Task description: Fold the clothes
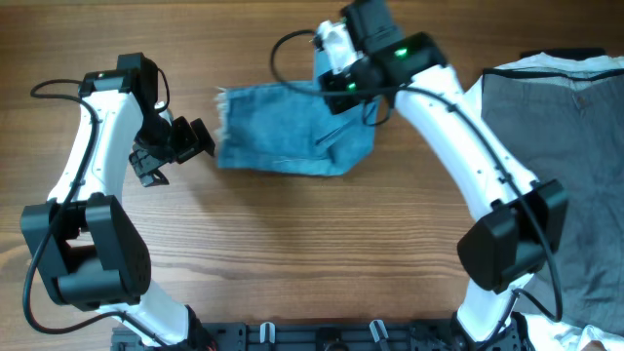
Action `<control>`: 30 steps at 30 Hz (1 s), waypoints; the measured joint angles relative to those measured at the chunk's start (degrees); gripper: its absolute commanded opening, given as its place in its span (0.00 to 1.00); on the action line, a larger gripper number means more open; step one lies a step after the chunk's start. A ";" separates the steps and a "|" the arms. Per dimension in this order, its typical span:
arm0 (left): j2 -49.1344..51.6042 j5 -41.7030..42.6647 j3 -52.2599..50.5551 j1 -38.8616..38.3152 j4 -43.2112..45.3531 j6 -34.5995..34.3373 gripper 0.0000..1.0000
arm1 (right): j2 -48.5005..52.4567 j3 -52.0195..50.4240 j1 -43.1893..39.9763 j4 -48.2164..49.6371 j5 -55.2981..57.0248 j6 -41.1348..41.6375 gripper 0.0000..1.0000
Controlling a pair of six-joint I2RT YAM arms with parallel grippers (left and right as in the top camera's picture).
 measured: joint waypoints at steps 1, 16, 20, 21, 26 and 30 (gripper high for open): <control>0.00 0.04 0.00 0.00 0.00 0.00 1.00 | 0.13 0.00 1.53 0.02 1.51 0.44 0.04; 5.84 7.85 0.59 -13.62 27.10 -0.24 0.21 | 1.27 -0.07 -15.34 -14.51 12.17 19.47 0.06; 15.78 7.67 0.87 -15.08 27.91 -2.89 0.20 | 1.27 -0.11 -19.63 -14.08 12.85 20.87 0.05; 15.91 7.93 1.16 -15.04 27.98 -3.37 0.20 | 1.27 -0.17 -20.50 -12.20 13.00 19.69 0.05; 17.18 9.25 2.49 -16.87 28.76 -4.63 0.12 | 1.27 0.15 -21.88 -9.05 11.65 13.29 0.04; 17.27 9.44 2.62 -17.88 28.81 -4.96 0.13 | 1.27 1.86 -18.23 -7.72 4.11 14.34 0.06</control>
